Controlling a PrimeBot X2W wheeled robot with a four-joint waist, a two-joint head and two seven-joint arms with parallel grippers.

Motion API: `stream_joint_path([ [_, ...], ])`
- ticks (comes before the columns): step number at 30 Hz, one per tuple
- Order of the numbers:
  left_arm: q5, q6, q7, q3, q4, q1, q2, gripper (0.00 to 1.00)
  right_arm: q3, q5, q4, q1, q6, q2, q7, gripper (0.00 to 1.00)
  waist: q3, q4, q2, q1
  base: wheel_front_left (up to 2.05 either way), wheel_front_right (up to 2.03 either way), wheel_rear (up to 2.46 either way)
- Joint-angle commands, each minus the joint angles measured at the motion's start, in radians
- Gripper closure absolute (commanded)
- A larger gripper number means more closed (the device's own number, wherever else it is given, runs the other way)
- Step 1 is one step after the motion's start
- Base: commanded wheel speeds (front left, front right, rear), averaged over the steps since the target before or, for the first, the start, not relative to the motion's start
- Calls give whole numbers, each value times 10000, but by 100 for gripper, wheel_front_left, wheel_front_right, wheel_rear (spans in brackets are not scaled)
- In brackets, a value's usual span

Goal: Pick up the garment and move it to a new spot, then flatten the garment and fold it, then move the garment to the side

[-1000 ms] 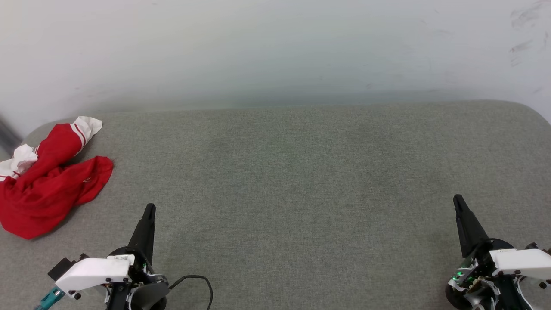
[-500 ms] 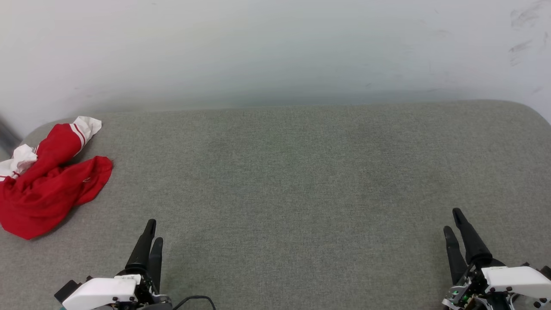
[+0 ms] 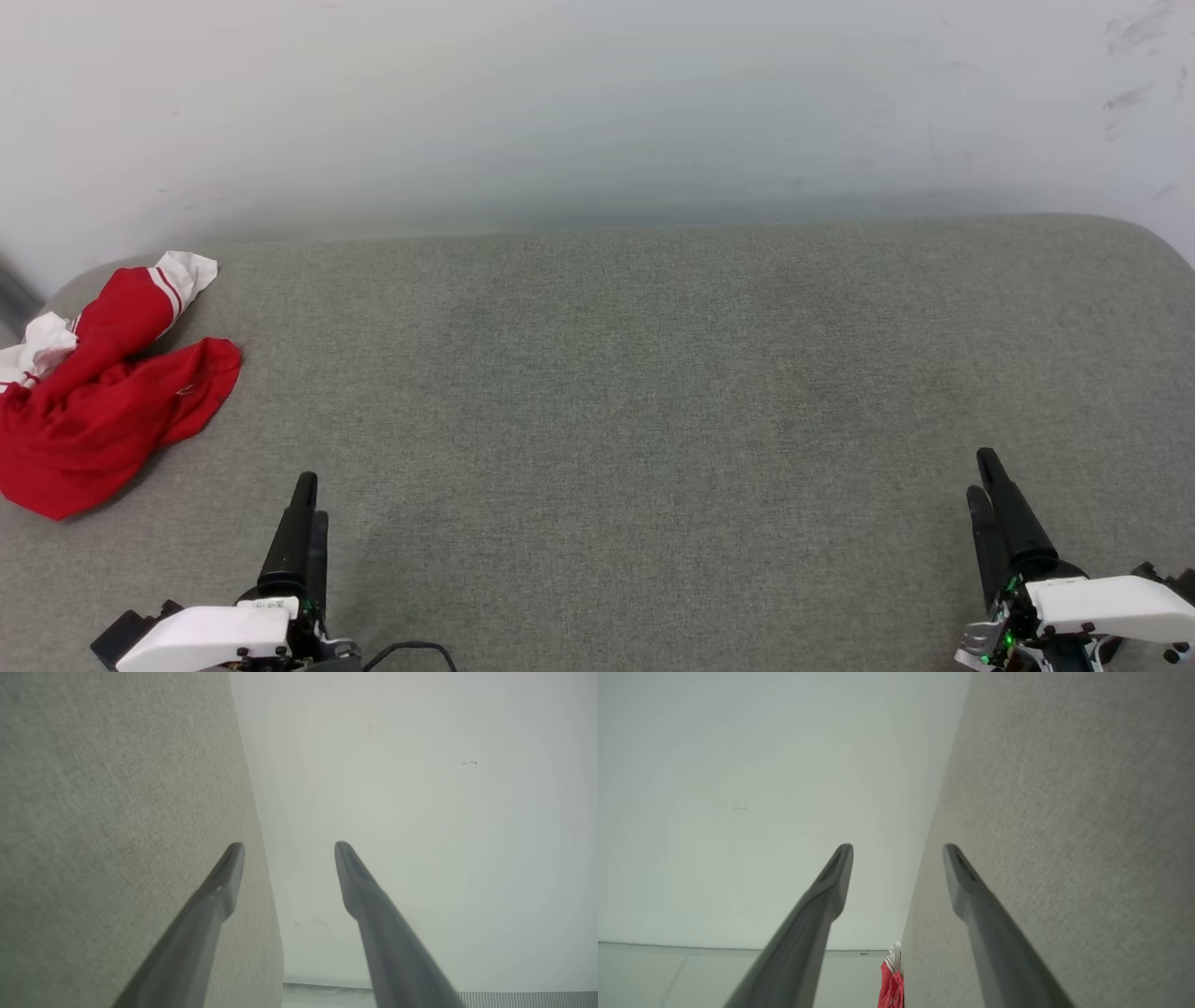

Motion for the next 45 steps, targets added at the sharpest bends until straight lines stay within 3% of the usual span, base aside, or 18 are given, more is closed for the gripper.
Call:
stream_joint_path([
  [1, 269, -8, -129, 98, -291, -58, 20, 0, -31, -421, -230, -120, 0, 0, -151, 0, 5, -6, 0, 0, 0, 0, 0],
  [12, 2178, -13, -574, 978, -610, -13, 25, 0, -356, -3081, -541, -209, 0, 2, -602, 0, 13, -36, 0, 0, 0, 0, 0],
  [21, 4410, 177, -906, 1195, -1599, 30, 28, 0, -277, -6125, -1490, -305, 0, 4, -927, 0, 68, -56, 0, 0, 0, 0, 0],
  [29, 7035, 848, -1177, 177, -2596, 269, 29, 0, -199, -8329, -2276, -330, 0, 5, -1199, 0, 145, -85, 0, 0, 0, 0, 0],
  [35, 8964, 1626, -1364, -699, -3094, 359, 69, 0, 150, -9695, -2460, -257, 0, 6, -1389, 0, 193, -109, 0, 0, 0, 0, 0],
  [45, 10572, 3459, -1655, -2720, -3491, 299, 1257, 0, 639, -11508, -2775, -282, 0, 8, -1685, 0, 245, -148, 0, 0, 0, 0, 0],
])
